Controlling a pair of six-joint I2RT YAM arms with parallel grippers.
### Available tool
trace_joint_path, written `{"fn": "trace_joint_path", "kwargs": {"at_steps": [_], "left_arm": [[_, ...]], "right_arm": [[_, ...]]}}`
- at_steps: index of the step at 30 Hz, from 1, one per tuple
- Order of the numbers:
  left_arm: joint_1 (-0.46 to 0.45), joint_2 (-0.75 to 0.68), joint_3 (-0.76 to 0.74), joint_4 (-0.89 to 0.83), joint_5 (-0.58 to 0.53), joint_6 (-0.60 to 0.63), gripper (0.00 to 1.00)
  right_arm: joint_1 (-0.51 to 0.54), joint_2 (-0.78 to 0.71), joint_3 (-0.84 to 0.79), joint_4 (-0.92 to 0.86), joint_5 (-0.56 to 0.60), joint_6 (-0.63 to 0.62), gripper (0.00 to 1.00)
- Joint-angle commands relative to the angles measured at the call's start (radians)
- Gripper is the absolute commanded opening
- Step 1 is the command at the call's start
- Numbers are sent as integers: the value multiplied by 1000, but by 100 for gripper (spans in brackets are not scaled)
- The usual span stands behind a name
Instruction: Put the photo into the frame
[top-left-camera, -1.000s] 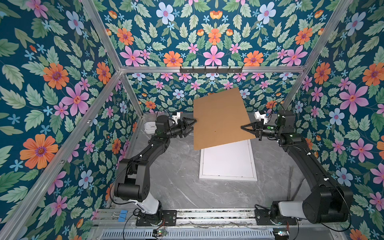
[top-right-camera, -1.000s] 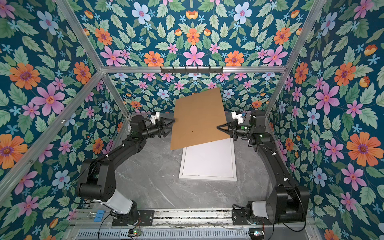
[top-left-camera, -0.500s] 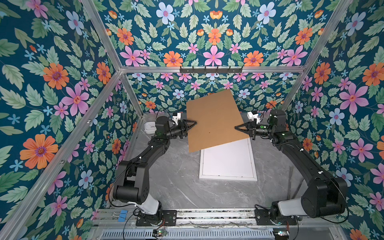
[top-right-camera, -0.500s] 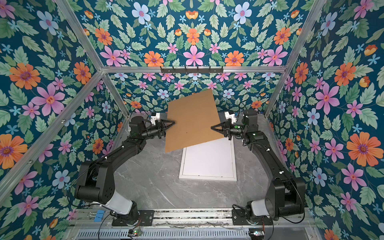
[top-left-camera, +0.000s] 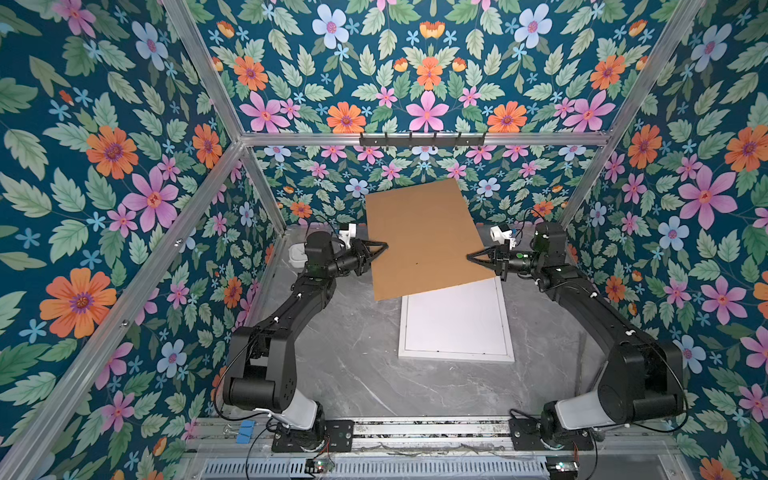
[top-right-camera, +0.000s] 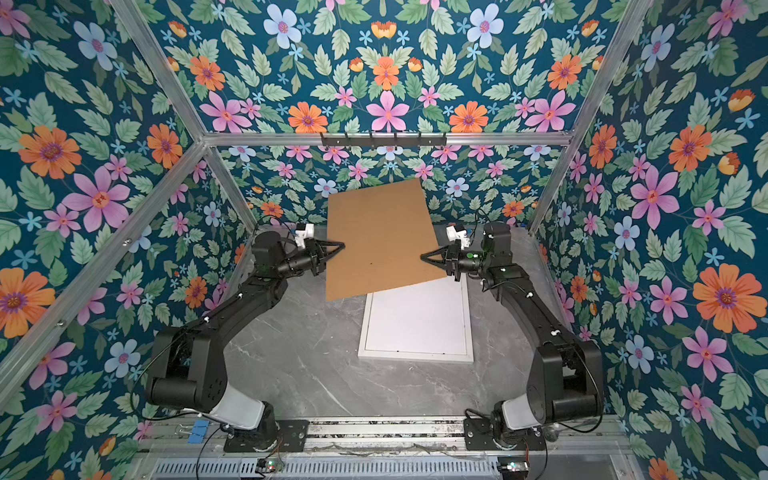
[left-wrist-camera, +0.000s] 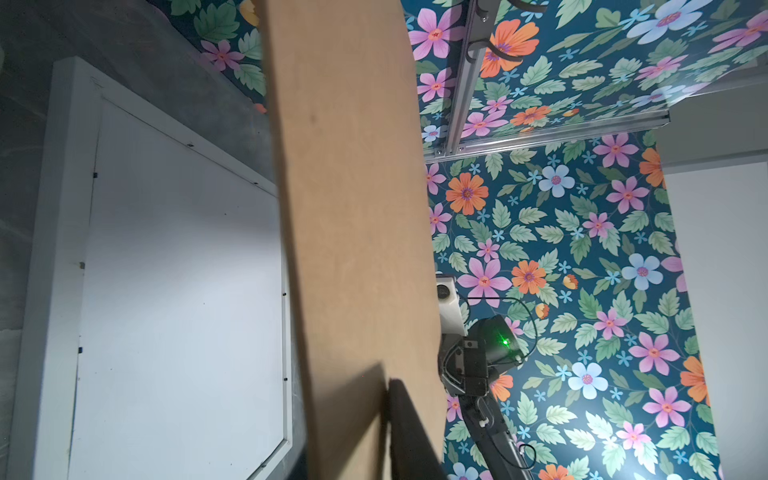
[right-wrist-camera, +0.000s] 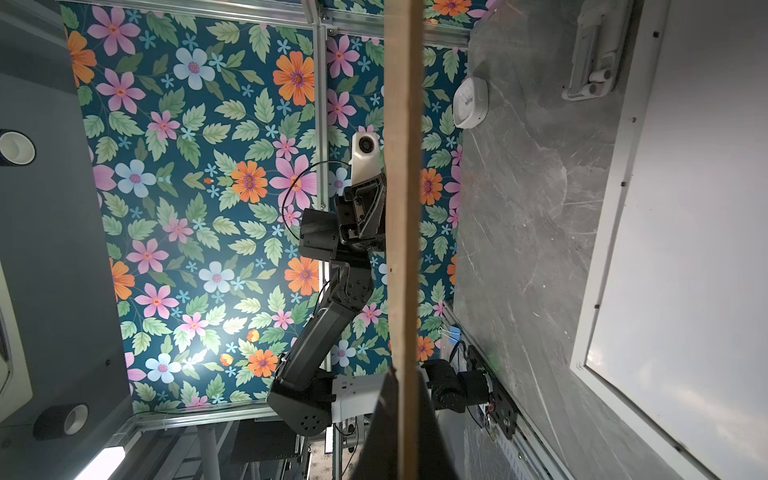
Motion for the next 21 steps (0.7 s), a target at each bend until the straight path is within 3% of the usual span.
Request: {"fn": "trace_joint_path", "kwargs": {"at_steps": [1,4,9,14,21], "left_arm": [[6,-13,5,66,45,21,6],[11,-15,14,65,56,18,0],[16,-24,35,51,72,15,0],[25,-47,46,29,85,16,0],[28,-83,69,-87,106,73,0]], "right_arm": [[-3,9,6,-29,-3,-84,20],[-32,9,33,-158,25,-174,44],[-119,31,91,-408,142,-321,58],[-140,128,253,-731,521,-536,66],[-119,411,534,-924,856,-682,68]]}}
